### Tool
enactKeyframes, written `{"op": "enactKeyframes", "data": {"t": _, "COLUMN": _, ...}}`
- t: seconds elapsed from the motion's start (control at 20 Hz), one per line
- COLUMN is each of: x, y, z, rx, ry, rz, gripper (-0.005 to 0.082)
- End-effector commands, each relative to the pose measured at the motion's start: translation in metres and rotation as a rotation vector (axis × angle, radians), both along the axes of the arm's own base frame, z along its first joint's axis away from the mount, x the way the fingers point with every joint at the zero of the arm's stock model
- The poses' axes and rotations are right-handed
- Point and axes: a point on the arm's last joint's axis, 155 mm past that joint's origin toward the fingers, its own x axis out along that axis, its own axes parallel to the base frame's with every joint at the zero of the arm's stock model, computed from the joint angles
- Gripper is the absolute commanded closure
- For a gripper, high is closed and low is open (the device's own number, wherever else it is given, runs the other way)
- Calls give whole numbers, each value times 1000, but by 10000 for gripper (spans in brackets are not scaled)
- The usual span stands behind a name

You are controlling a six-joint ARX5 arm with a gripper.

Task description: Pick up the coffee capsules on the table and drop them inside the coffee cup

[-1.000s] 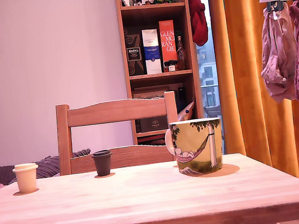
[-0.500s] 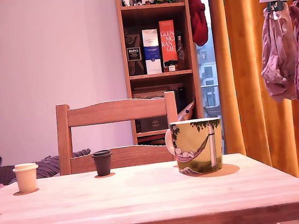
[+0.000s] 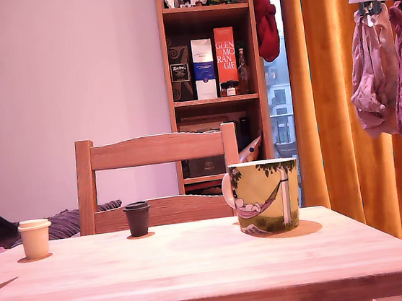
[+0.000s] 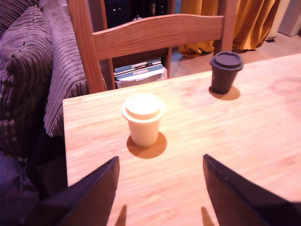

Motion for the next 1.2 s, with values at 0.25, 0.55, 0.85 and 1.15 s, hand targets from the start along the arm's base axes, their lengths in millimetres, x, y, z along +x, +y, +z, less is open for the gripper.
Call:
{"op": "enactKeyframes", "data": {"t": 0.25, "x": 29, "y": -8, "z": -7, "rx": 3, "ry": -1, "rz": -11, "gripper": 255}}
{"op": "enactKeyframes", "data": {"t": 0.55, "x": 57, "y": -19, "z": -16, "rx": 17, "ry": 8, "rz": -45, "gripper": 255}}
{"op": "enactKeyframes", "data": {"t": 0.85, "x": 73, "y": -22, "z": -25, "rx": 23, "ry": 21, "rz": -46, "gripper": 256}}
{"op": "enactKeyframes", "data": {"t": 1.15, "x": 74, "y": -22, "z": -27, "rx": 24, "ry": 25, "rz": -46, "gripper": 307}}
